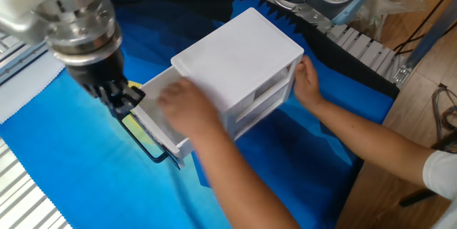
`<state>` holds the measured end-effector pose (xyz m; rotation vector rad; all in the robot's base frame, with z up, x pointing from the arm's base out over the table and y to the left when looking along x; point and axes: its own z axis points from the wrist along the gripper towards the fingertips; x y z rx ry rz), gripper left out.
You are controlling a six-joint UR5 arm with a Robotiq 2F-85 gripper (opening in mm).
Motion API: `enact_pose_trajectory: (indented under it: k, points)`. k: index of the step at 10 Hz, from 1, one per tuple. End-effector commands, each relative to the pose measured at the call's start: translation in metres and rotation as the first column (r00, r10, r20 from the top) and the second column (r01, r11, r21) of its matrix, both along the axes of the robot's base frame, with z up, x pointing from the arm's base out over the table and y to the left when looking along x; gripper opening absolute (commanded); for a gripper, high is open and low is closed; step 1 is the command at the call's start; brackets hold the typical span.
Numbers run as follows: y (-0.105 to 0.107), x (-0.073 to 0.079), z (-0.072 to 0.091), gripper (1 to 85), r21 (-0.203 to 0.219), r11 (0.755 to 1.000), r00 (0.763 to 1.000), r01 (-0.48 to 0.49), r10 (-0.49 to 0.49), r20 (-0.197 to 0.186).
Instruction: Take something out of a drawer
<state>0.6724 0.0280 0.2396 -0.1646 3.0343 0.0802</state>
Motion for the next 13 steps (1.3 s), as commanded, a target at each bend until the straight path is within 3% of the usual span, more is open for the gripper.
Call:
enact_pose_trajectory:
  k: [1, 5, 6, 7, 8, 9, 10, 11, 12, 13]
  points:
    - [0.004, -0.011, 0.001, 47.0, 0.014, 0.999, 0.999, 0.046, -0.046, 0.02]
    - [0.011, -0.008, 0.001, 44.0, 0.048, 0.997, 0.997, 0.061, -0.063, 0.042]
    - [0.013, -0.003, 0.001, 37.0, 0.058, 0.996, 0.996, 0.072, -0.075, 0.052]
    - [0.02, 0.002, 0.001, 19.7, 0.088, 0.99, 0.992, 0.107, -0.112, 0.055]
    - [0.036, 0.02, 0.005, 1.3, 0.151, 0.978, 0.982, 0.145, -0.161, 0.1]
    - [0.037, 0.018, 0.004, 1.3, 0.145, 0.976, 0.981, 0.161, -0.174, 0.081]
    - [0.024, 0.004, -0.002, 1.3, 0.067, 0.975, 0.977, 0.213, -0.215, 0.012]
    - [0.008, -0.006, -0.003, 1.3, -0.022, 0.961, 0.961, 0.274, -0.275, -0.031]
    - [0.04, -0.002, 0.0, 1.3, 0.11, 0.947, 0.953, 0.303, -0.3, -0.041]
    - [0.026, -0.008, -0.003, 1.3, 0.063, 0.959, 0.961, 0.275, -0.274, -0.025]
